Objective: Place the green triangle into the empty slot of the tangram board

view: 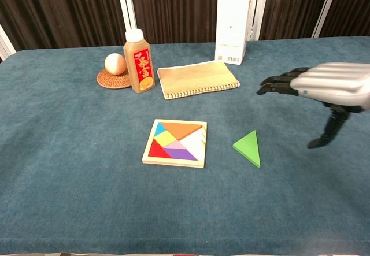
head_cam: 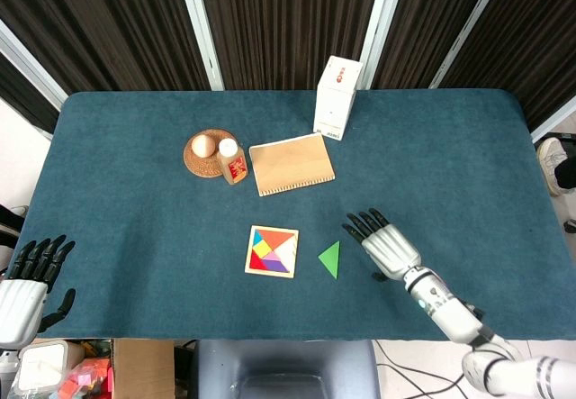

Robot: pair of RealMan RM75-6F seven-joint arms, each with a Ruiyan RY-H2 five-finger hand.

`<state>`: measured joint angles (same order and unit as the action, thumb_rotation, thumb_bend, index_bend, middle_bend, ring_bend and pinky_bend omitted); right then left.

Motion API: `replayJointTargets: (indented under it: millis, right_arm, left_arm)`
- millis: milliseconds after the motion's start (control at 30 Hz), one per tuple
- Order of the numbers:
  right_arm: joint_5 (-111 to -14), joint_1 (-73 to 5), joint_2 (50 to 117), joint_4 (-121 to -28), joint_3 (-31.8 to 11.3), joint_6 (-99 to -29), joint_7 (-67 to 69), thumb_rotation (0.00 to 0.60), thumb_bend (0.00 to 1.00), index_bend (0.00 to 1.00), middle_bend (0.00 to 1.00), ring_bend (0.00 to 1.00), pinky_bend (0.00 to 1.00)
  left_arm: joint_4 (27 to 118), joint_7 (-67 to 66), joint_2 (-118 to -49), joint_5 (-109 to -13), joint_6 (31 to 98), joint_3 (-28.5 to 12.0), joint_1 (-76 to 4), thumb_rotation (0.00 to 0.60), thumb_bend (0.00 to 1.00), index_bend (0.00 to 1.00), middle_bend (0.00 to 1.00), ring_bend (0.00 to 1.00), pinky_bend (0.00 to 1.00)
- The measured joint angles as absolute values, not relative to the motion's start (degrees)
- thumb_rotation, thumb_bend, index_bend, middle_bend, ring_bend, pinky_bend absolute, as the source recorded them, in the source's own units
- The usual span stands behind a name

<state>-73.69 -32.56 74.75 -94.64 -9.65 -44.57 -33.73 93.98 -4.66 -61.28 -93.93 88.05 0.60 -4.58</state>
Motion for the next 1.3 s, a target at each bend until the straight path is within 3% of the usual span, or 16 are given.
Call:
replayJointTargets:
  millis: [233, 433, 567, 1300]
  right_arm:
    - [-71.0, -37.0, 79.0, -89.8, -8.7, -42.2, -36.3, 0.600, 0.33, 0.32, 0.00, 0.00, 0.00]
    - [-68.3, -39.3, 81.6, -88.6, -6.9, -42.4, -39.7, 0.600, 0.33, 0.34, 0.00, 0.00, 0.00]
    - [-67.1, -40.6, 83.2, -87.4, -5.9, -42.6, -41.0, 0.600, 0.39, 0.34, 0.00, 0.00, 0.00]
    - [-60.0, -44.8, 87.5, -85.8, -3.0, -45.6, -45.3, 0.600, 0.41, 0.48, 0.00, 0.00, 0.00]
  left_arm:
    - [94.0, -5.0, -61.3, -93.7, 87.7, 0.6, -4.6, 0.600, 0.46, 0.00, 0.03, 0.01, 0.05]
    - [94.3, -5.5, -61.3, -93.8, 87.7, 0.8, -4.6, 0.600, 0.46, 0.00, 0.02, 0.01, 0.05]
    - [94.3, -5.4, -61.3, -93.5, 87.8, 0.7, -4.5, 0.600, 0.46, 0.00, 0.02, 0.01, 0.05]
    - [94.4, -4.1, -60.6, -94.1, 89.0, 0.9, -3.9, 0.600, 0.46, 0.00, 0.02, 0.01, 0.03]
